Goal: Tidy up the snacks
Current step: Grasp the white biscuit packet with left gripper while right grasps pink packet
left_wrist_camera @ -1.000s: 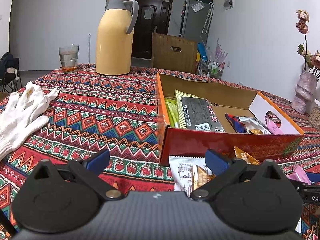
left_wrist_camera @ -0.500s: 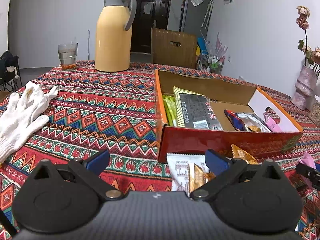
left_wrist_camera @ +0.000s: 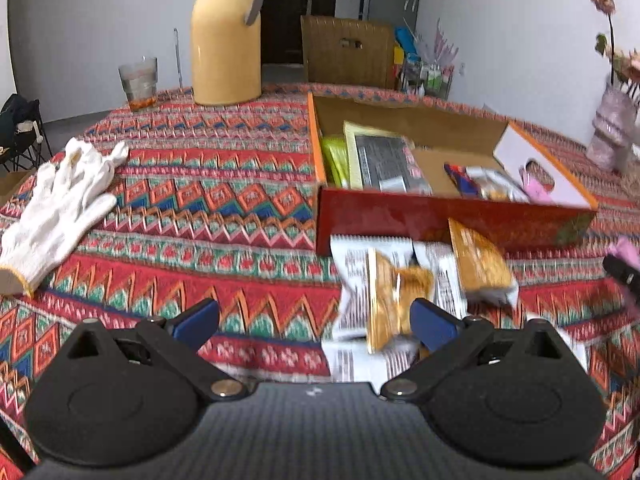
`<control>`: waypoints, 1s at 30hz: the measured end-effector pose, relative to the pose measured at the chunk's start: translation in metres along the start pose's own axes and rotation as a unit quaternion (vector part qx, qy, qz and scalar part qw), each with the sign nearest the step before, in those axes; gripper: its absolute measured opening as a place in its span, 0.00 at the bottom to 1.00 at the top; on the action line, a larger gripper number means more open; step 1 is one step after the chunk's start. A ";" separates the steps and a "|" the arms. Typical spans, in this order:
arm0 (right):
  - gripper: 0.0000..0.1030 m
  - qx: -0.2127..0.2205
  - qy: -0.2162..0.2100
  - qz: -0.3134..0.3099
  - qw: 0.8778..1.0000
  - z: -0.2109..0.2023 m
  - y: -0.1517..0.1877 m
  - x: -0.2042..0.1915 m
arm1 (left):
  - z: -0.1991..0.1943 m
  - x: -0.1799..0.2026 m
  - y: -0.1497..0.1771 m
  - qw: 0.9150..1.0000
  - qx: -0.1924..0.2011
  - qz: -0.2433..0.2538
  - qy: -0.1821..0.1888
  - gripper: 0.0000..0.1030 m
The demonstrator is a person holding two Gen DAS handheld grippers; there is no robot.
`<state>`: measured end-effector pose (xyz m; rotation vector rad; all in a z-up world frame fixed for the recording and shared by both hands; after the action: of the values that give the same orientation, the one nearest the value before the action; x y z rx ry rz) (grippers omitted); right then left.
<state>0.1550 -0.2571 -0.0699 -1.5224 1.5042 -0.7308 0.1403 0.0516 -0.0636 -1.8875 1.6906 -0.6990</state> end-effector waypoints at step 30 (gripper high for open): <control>0.64 0.015 -0.045 -0.006 0.999 -0.054 0.017 -0.023 | 0.006 0.028 0.039 0.999 -0.016 0.015 -0.027 0.63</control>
<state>0.0972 -0.2420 -0.0560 -1.5240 1.4125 -0.6795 0.1185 0.0202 -0.0935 -1.8832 1.7023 -0.6071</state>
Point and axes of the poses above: each gripper's, at about its wrist camera, not at the fingertips, and z roughly the way its jaws point, x to its right, y to its underside, the point moved 5 cm from there along z, roughly the way its jaws point, and after that the axes turned 4 degrees about -x, right-handed, at the moved point
